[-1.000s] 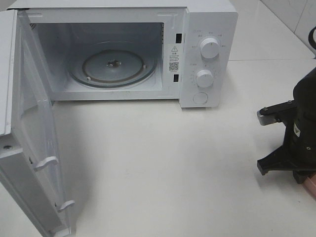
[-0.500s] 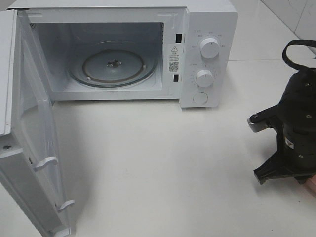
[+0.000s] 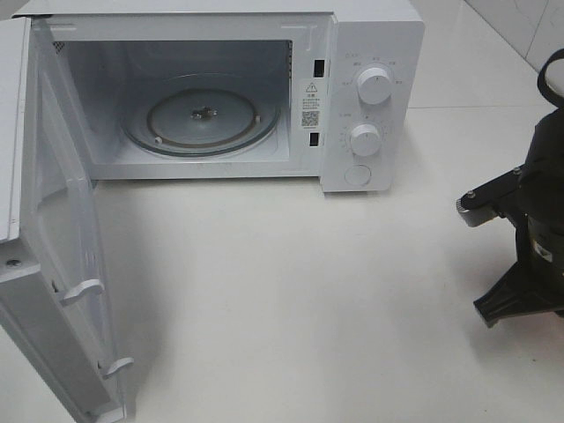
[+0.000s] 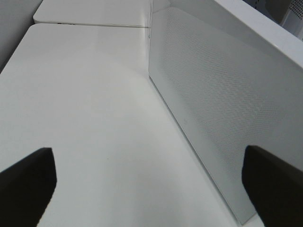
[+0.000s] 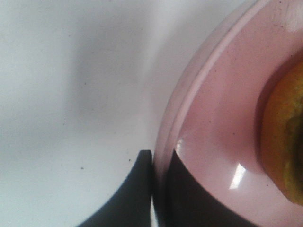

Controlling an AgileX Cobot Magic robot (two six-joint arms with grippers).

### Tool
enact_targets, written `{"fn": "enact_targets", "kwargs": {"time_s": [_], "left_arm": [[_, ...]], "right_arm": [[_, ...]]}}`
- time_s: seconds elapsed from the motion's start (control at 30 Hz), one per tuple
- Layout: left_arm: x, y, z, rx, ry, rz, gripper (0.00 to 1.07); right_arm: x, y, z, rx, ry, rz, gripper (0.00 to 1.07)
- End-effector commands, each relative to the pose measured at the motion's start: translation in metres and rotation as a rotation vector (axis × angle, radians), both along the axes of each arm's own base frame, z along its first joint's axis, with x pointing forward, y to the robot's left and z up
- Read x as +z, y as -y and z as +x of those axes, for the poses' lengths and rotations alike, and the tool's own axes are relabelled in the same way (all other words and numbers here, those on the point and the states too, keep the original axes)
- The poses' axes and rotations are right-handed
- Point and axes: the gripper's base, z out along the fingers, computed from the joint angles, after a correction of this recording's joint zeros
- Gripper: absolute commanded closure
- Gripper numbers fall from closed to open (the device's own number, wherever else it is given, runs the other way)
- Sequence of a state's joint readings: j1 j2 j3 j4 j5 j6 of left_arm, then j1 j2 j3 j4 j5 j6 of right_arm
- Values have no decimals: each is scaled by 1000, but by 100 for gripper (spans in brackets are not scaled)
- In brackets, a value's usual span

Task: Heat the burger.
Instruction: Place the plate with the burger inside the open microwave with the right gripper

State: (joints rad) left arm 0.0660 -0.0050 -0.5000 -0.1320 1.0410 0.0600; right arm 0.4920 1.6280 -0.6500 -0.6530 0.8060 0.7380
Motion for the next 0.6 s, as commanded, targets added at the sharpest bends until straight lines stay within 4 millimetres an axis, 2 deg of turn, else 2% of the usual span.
{"fn": "enact_targets", "kwargs": {"time_s": [0.03,0.37,0.6], "left_arm": [[0,0,-2,-5,22,-2,7],[0,0,-2,-5,22,-2,7],[0,0,-2,-5,22,-2,7]], "right_arm": [[7,3,-12,27,-1,-49,107],[18,-8,-36,107,27,-50,107],[25,-29,-51,214,38,-30,107]]}}
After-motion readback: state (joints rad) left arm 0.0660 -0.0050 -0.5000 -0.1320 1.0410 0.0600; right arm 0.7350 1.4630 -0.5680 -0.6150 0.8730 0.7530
